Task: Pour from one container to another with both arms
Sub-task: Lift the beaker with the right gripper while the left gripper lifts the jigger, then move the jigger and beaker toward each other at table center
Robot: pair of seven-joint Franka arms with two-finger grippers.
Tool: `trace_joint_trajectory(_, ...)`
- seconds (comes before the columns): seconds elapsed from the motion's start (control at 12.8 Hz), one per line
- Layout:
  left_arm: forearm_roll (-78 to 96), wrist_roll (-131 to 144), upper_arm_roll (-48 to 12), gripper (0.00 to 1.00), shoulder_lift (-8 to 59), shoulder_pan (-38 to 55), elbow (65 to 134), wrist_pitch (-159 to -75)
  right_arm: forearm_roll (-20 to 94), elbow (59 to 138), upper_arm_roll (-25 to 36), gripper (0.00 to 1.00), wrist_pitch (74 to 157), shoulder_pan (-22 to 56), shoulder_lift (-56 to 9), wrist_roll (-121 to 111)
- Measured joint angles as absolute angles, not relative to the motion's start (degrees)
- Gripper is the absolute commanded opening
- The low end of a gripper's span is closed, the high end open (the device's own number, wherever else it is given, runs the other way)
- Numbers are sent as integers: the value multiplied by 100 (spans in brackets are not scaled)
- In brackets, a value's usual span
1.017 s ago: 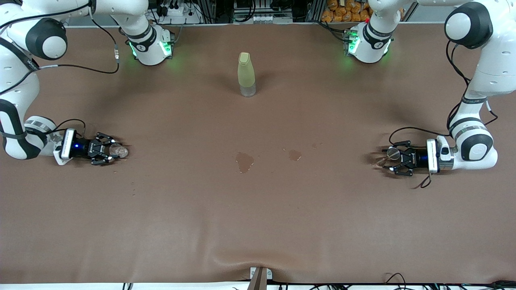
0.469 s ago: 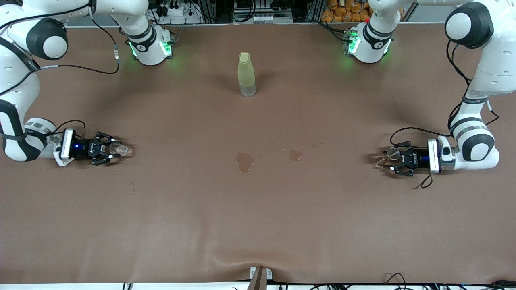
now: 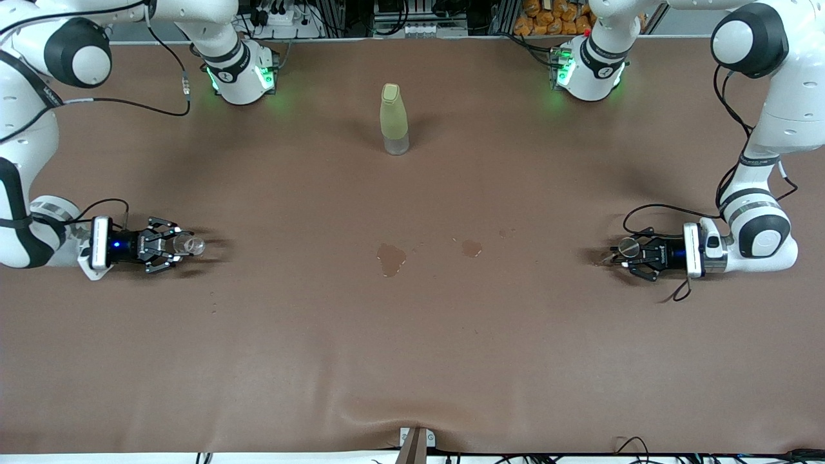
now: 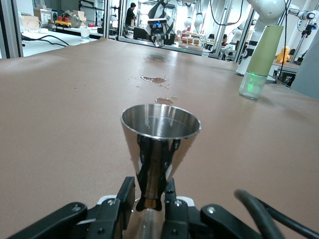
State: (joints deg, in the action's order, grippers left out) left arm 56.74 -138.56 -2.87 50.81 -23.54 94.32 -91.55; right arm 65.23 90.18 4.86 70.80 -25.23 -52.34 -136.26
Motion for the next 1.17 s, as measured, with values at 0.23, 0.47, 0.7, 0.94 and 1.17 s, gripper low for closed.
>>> trace_joint_trajectory(0.23,5674,-13858,-294,0,5066,-2272,9363,-9148,6650,9013,478,29,7094,-2237,-4922,-13329)
trace_joint_trajectory(0.47,5674,-13858,-322,0,4993,-2065,9244,-9152,6782,9000,478,29,7120,-2098,-4726,-12867)
trace_joint_trajectory(0.7,5681,-13858,-736,0,4808,-1909,9204,-9170,6868,8989,478,29,7180,-2093,-4401,-12280)
trace_joint_trajectory(0.94,5796,-13843,-1511,0,4713,-1783,9201,-9563,7068,9060,475,29,7383,-1984,-4156,-12008)
trace_joint_trajectory(1.17,6086,-13739,-2103,0,4713,-1578,9270,-10140,7360,9597,469,29,7821,-1735,-3681,-11979)
